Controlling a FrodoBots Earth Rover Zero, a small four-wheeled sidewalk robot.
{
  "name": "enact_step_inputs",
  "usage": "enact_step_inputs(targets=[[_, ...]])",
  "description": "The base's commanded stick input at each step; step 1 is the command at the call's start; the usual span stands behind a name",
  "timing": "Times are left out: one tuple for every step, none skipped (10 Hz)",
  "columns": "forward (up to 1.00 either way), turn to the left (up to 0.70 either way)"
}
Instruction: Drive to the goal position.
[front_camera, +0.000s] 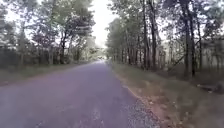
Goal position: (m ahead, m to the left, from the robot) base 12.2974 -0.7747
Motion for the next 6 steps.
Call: enact_step_inputs(targets=[[0.45,0.27],[0.45,0.27],[0.45,0.24],[0.45,0.1],[0.45,0.0],[0.45,0.0]])
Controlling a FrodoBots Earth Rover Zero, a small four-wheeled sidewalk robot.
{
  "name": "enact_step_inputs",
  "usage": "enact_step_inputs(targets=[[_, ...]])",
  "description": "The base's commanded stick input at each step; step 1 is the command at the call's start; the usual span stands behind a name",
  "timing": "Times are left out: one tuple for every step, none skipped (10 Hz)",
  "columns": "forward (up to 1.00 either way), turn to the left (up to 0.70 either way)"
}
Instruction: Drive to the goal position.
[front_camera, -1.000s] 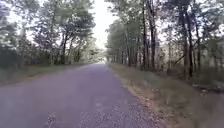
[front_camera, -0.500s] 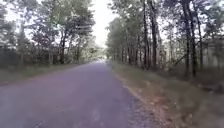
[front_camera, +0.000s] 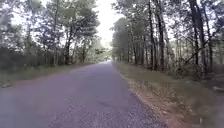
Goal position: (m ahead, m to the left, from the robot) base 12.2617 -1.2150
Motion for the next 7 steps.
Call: enact_step_inputs(targets=[[0.45,0.0],[0.45,0.0],[0.45,0.0],[0.45,0.0],[0.45,0.01],[0.45,0.12],[0.45,0.24]])
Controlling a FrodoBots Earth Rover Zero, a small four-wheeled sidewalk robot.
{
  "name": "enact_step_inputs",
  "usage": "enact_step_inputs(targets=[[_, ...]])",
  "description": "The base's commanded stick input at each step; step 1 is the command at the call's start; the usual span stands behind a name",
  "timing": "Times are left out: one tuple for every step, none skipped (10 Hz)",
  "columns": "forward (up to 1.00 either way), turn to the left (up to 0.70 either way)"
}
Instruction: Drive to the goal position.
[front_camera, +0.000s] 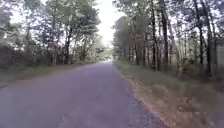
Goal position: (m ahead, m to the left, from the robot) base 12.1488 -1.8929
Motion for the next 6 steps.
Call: enact_step_inputs(targets=[[0.45,0.27],[0.45,0.27],[0.45,0.27],[0.45,0.27],[0.45,0.27],[0.45,0.27]])
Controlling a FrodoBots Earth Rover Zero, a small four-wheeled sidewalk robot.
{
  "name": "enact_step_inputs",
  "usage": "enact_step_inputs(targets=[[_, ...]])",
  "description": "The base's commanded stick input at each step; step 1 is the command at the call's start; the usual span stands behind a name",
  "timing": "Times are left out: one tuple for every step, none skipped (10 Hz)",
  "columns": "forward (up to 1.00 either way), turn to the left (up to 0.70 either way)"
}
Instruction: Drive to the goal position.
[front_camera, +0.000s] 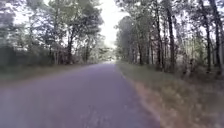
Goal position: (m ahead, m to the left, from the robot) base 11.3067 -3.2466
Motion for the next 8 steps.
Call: enact_step_inputs(targets=[[0.45,0.27],[0.45,0.24],[0.45,0.12],[0.45,0.01],[0.45,0.0],[0.45,0.0],[0.45,0.0],[0.45,0.0]])
